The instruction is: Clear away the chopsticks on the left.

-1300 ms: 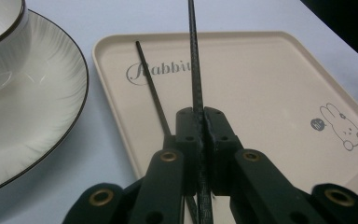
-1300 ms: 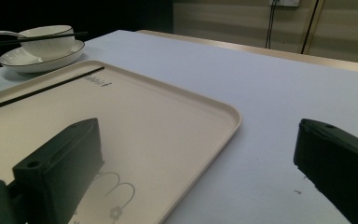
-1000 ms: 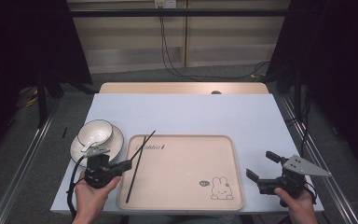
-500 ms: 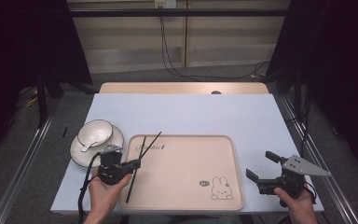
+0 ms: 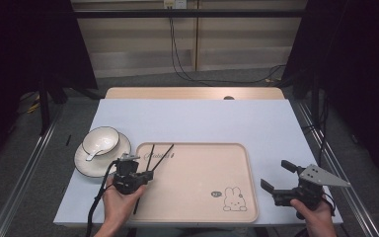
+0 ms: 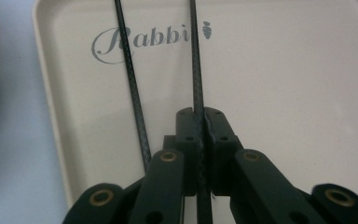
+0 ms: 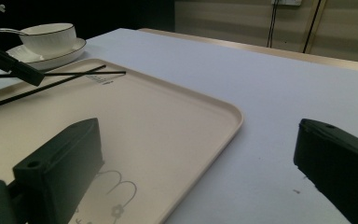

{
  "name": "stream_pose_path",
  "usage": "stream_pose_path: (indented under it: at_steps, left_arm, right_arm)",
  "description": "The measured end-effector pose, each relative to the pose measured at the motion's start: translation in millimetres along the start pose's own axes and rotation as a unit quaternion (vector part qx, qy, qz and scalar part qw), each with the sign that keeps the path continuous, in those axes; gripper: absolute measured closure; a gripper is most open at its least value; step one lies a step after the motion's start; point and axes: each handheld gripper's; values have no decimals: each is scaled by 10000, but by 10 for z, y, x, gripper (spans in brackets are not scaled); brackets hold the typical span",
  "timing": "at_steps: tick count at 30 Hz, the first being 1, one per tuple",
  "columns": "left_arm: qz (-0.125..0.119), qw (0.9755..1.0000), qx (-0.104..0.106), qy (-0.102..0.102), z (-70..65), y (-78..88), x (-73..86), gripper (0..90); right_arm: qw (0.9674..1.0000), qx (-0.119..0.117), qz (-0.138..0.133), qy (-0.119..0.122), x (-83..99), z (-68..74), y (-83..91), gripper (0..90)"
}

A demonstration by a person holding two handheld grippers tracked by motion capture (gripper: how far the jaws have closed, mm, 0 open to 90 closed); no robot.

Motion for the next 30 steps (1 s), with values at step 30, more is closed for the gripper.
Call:
stream_pose_path:
  at_steps: [30]
  left_arm:
    - [288, 9994, -106, -189, -116, -126, 88, 808]
  right_arm:
    - [10000, -36, 43, 28, 1, 12, -11, 6]
Point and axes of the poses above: each handheld gripper's, and its own axes: y roughly backward along the jaws, x roughly out of its underside, z roughly to its left, and after that the axes turned 7 degrees about -z, right-handed
